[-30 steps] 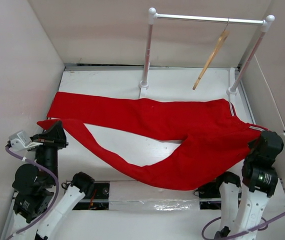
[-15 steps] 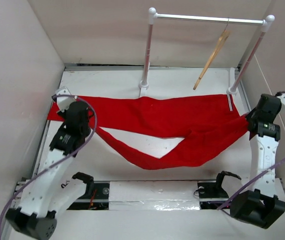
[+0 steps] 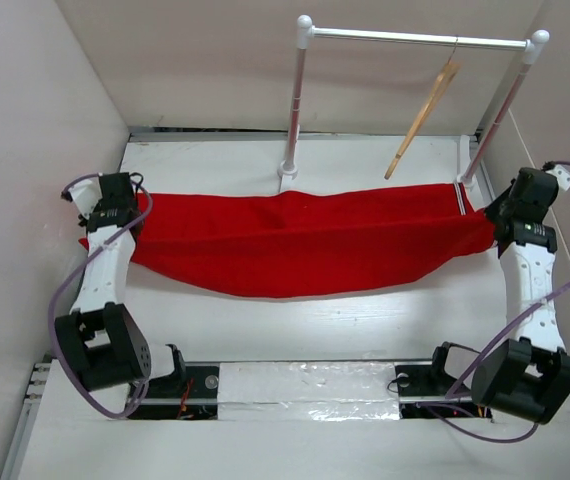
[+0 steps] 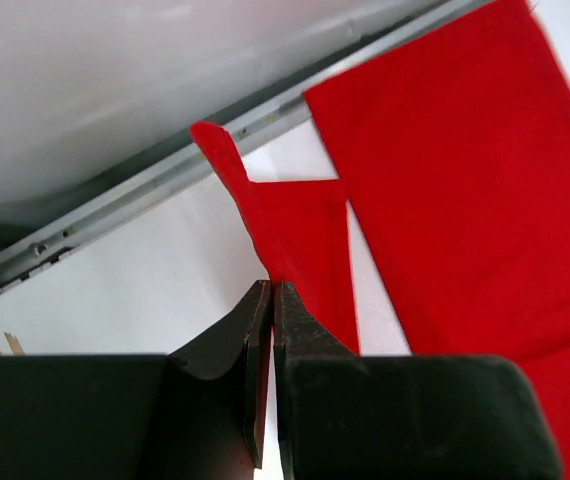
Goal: Place the trousers on the hanger
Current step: Fold the trousers at the center of the board.
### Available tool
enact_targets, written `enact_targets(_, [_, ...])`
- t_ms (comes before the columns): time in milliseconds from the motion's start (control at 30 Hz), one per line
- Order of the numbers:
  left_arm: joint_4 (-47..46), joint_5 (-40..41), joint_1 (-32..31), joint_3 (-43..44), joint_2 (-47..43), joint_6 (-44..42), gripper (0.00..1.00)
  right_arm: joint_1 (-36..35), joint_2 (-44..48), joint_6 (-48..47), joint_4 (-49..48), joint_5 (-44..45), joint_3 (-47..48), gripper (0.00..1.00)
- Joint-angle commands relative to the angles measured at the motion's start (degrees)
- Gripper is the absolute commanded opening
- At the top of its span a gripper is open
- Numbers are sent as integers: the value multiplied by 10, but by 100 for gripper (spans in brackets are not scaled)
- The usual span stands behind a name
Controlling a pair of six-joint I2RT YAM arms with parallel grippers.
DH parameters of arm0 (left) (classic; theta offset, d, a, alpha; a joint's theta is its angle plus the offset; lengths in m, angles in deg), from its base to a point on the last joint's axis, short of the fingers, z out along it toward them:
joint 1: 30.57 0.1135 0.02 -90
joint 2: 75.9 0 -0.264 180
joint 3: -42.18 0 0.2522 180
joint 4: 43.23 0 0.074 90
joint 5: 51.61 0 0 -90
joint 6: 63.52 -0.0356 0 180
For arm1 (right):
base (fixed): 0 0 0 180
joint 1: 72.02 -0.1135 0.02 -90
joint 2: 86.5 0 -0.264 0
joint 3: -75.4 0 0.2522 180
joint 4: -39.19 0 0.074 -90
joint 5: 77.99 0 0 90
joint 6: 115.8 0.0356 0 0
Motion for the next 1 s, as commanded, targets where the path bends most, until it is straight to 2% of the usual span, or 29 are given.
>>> enact_targets(0, [7, 61, 2, 83, 22, 3, 0, -7, -34, 13, -64, -11, 40, 4])
enact_targets(133, [17, 80, 2, 146, 76, -6, 0, -30, -84, 19, -77, 22, 71, 4])
enact_targets(367, [27, 81, 2, 284, 190, -23, 0, -30, -143, 25, -115, 45, 89, 3])
enact_targets(633, [39, 90, 2, 373, 315, -35, 0, -40, -212, 16, -130, 66, 136, 3])
enact_targets(733, [66, 93, 2, 401, 317, 0, 0, -40, -210, 22, -107, 71, 137, 0])
enact_targets(800, [48, 91, 2, 387, 282, -5, 0, -40, -186, 30, -150, 66, 104, 0])
enact_targets(867, [34, 90, 2, 350, 250, -13, 0, -40, -148, 37, -212, 51, 44, 0])
enact_targets(967, [11, 99, 7, 274, 173, -20, 0, -40, -124, 45, -217, 38, 21, 0])
